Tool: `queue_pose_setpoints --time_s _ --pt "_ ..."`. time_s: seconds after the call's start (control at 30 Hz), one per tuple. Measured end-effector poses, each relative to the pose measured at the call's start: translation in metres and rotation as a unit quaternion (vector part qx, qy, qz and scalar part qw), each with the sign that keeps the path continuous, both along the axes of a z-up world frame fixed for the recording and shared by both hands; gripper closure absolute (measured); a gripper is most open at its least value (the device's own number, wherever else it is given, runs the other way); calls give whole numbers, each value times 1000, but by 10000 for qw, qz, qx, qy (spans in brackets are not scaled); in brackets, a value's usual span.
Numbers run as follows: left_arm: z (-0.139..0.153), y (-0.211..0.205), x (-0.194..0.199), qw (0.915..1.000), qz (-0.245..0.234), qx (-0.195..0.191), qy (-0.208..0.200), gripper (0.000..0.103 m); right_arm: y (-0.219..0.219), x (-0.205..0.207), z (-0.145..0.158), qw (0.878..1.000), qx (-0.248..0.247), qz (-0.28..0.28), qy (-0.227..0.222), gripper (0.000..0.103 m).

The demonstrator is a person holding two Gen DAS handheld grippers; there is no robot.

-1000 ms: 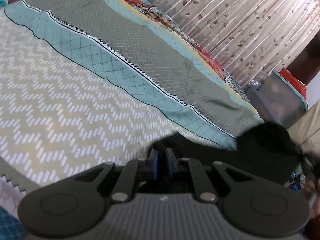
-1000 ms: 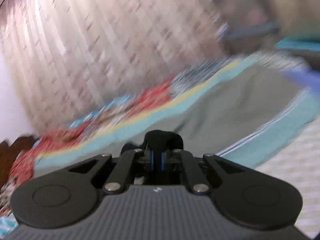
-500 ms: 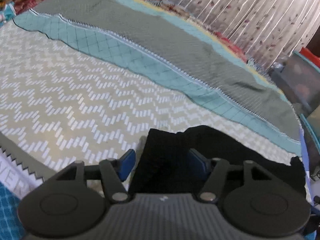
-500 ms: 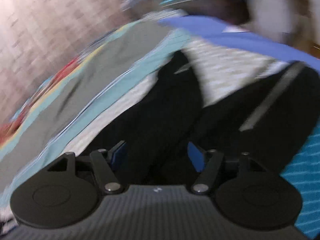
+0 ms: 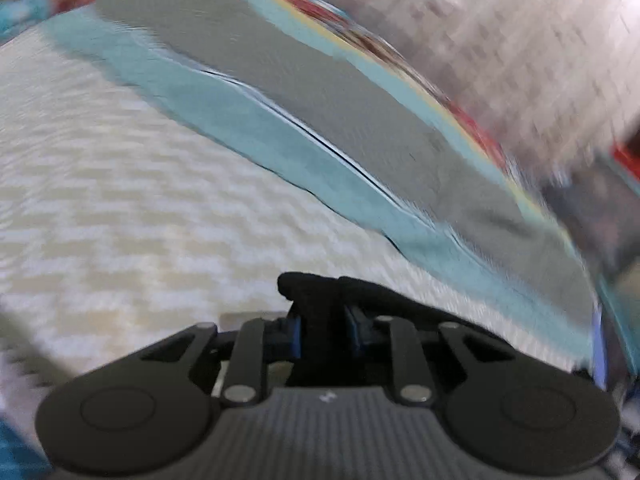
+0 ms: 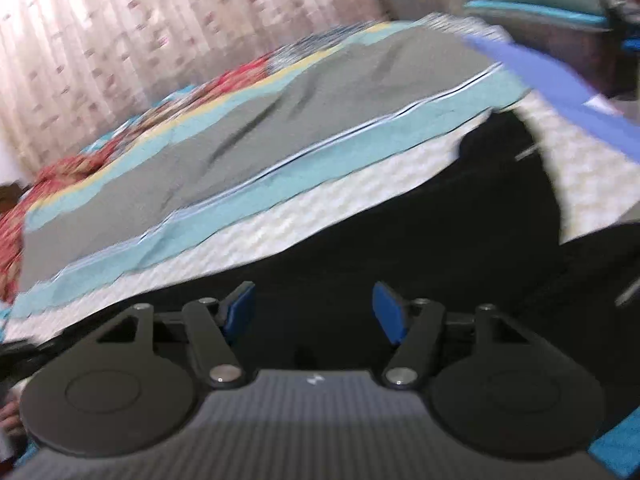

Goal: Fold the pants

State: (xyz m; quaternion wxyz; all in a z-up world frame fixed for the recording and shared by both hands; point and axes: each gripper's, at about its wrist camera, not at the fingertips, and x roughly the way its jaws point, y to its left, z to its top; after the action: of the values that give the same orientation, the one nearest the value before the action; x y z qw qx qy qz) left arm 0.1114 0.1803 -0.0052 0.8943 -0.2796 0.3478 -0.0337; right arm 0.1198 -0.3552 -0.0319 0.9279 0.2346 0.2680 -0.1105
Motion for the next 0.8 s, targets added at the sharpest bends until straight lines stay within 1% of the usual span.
queue_pose_setpoints --time_s 0.03,0.1,0.13,0.2,0.23,0.33,0.53,0.63,0.7,0.77,0.8 --pt "0 11 -7 9996 284 31 30 84 -14 -2 -2 9998 -53 -207 -17 37" --pt "-3 24 -15 9977 652 138 93 84 -51 0 -1 9971 -76 -763 -35 37" --pt "-6 29 -16 9970 746 126 173 84 -67 2 -3 9948 -46 -1015 -32 37" --pt "-12 30 -15 9967 746 17 307 84 -96 13 -7 9899 -37 -1418 46 37" --pt "-12 27 -16 9964 767 102 335 84 -106 21 -10 9882 -75 -1529 113 37" --pt "-7 19 -16 9962 759 321 288 83 -130 58 -14 9859 -97 -1637 331 37" --pt "-1 15 -16 9953 820 422 301 83 -162 135 -15 9844 50 -1674 543 37" --pt "2 11 -16 9948 815 549 273 83 -168 170 -26 9806 139 -1724 920 37" --pt "5 10 -14 9947 796 597 267 83 -171 190 -42 9729 206 -1810 1427 37" --pt "11 8 -11 9951 740 612 232 83 -174 197 -56 9671 264 -1804 1776 76" --pt "14 8 -10 9955 721 589 198 83 -177 195 -56 9663 270 -1866 1751 87"
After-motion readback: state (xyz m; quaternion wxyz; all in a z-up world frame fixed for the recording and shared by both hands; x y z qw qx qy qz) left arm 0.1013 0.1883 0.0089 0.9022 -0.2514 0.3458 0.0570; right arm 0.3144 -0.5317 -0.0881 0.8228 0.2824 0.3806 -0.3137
